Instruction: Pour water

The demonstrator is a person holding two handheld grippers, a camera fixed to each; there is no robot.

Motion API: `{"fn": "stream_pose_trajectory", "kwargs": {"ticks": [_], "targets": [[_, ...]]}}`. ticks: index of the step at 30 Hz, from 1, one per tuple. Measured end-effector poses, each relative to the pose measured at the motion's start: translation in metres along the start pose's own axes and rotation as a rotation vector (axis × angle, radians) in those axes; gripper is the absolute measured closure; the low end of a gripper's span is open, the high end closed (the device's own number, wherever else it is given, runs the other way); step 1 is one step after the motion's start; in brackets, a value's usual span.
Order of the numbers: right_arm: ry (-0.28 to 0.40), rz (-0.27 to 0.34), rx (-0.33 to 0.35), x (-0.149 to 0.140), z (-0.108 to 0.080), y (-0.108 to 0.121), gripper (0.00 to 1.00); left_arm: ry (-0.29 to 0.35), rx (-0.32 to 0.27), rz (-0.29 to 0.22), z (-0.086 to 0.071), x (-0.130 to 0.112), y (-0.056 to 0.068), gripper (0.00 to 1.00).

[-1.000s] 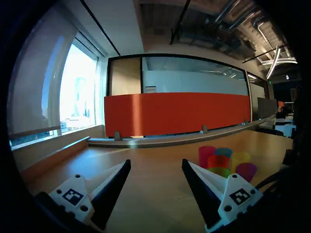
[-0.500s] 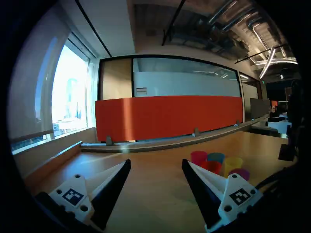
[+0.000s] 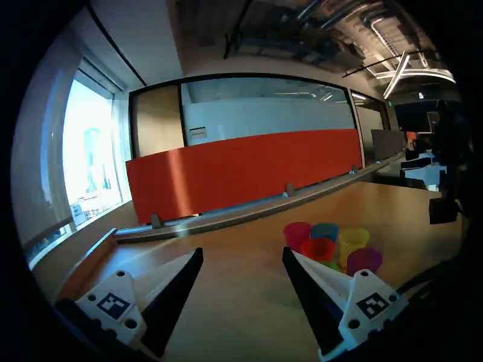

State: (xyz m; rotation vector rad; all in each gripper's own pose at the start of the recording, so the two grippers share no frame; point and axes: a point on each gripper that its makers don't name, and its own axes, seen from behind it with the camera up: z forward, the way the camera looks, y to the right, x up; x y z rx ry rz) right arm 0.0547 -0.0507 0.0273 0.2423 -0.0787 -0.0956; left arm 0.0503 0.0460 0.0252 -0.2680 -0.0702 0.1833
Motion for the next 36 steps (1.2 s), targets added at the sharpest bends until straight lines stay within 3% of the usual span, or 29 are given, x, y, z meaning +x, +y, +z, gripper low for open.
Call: {"fn": "stream_pose_trajectory", "kwargs": {"ticks": [5, 12, 21, 27, 36], "targets": [[-0.045, -0.015, 0.061, -0.003, 0.004, -0.007, 0.00, -0.035, -0.044, 0.040, 0.005, -0.003, 0.009, 0.02], [-0.101, -0.045, 0.151, -0.002, 0.008, -0.016, 0.00, -0.092, -0.147, 0.064, 0.009, -0.012, 0.032, 0.02], [-0.158, -0.133, 0.249, -0.002, 0.014, -0.028, 0.00, -0.166, -0.232, 0.133, 0.012, -0.030, 0.056, 0.02], [-0.194, -0.152, 0.301, -0.004, 0.017, -0.035, 0.00, -0.190, -0.298, 0.138, 0.013, -0.039, 0.073, 0.02], [-0.226, -0.179, 0.337, -0.006, 0.024, -0.034, 0.00, -0.240, -0.370, 0.140, 0.015, -0.055, 0.087, 0.02]]}}
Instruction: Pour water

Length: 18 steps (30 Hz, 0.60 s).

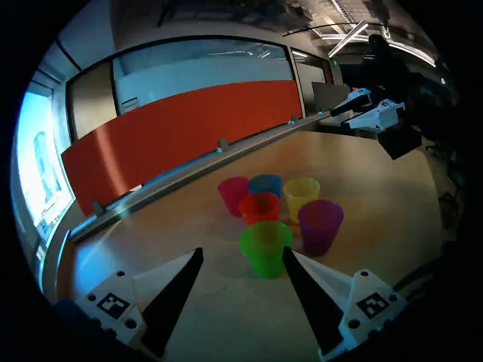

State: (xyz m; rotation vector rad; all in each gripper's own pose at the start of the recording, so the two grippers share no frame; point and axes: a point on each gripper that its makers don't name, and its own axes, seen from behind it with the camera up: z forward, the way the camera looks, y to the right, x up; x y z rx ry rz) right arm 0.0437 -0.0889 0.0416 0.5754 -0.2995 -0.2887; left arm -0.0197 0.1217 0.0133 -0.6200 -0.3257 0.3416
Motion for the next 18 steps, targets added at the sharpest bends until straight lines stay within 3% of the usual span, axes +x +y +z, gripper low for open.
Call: {"fn": "stream_pose_trajectory", "kwargs": {"ticks": [11, 18], "targets": [[-0.011, -0.030, 0.033, 0.007, 0.009, -0.006, 0.00, -0.049, -0.090, 0.025, 0.014, -0.014, 0.021, 0.02], [-0.019, -0.042, 0.043, 0.006, 0.014, -0.008, 0.00, -0.072, -0.121, 0.019, 0.024, -0.021, 0.027, 0.02]]}}
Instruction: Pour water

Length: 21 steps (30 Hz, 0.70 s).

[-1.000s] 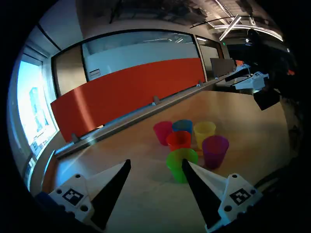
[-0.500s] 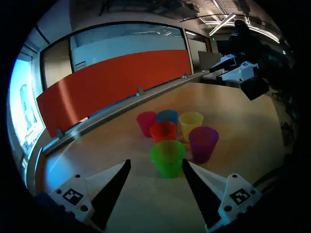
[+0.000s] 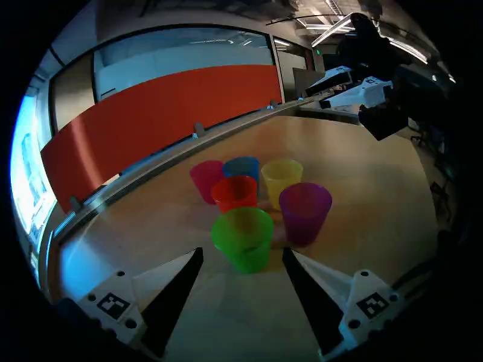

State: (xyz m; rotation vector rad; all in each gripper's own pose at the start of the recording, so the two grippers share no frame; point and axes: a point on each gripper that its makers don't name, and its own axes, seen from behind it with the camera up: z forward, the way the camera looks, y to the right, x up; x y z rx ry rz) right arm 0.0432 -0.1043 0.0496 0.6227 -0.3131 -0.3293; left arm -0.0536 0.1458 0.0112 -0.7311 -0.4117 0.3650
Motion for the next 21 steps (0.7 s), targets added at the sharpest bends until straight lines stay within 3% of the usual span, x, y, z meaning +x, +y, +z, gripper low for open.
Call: {"fn": "stream_pose_trajectory", "kwargs": {"ticks": [12, 21], "targets": [[-0.010, -0.010, 0.013, 0.001, 0.009, -0.002, 0.00, -0.015, -0.044, -0.078, 0.017, -0.007, -0.001, 0.02], [-0.011, -0.015, 0.021, 0.004, 0.016, -0.004, 0.00, -0.015, -0.069, -0.091, 0.029, -0.006, 0.002, 0.02]]}}
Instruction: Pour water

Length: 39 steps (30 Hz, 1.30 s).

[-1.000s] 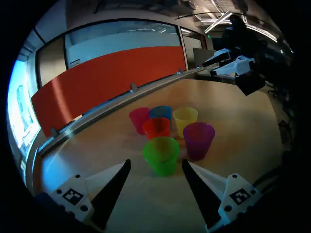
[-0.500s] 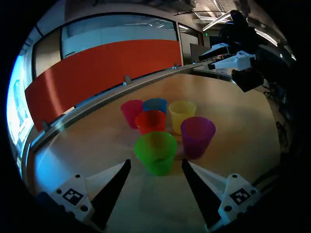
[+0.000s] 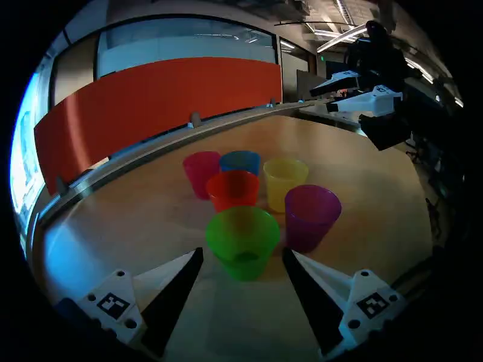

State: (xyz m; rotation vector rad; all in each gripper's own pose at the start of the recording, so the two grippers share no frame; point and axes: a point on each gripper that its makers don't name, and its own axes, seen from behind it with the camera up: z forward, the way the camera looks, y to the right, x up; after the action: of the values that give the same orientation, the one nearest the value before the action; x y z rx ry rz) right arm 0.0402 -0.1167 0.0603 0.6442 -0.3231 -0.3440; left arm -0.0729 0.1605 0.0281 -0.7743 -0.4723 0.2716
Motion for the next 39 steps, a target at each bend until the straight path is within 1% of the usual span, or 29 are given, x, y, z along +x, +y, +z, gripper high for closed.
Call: {"fn": "stream_pose_trajectory", "kwargs": {"ticks": [6, 15, 30, 34, 38, 39], "targets": [[-0.003, -0.005, 0.006, -0.001, 0.003, -0.001, 0.00, -0.001, -0.011, -0.001, 0.008, 0.000, 0.002, 0.02], [-0.004, -0.007, 0.010, -0.003, 0.006, -0.001, 0.00, 0.009, -0.020, -0.021, 0.017, 0.001, 0.002, 0.02], [-0.005, -0.002, 0.014, -0.005, 0.009, -0.002, 0.00, 0.008, -0.020, -0.015, 0.027, 0.001, 0.001, 0.03], [-0.001, 0.002, 0.013, -0.004, 0.010, -0.001, 0.00, 0.008, -0.022, -0.017, 0.028, 0.003, 0.000, 0.05], [0.001, 0.008, 0.013, -0.005, 0.011, 0.000, 0.00, -0.004, -0.033, -0.023, 0.029, 0.001, 0.002, 0.14], [0.001, 0.010, 0.013, -0.006, 0.011, 0.000, 0.00, -0.007, -0.037, -0.023, 0.029, 0.000, 0.002, 0.14]]}}
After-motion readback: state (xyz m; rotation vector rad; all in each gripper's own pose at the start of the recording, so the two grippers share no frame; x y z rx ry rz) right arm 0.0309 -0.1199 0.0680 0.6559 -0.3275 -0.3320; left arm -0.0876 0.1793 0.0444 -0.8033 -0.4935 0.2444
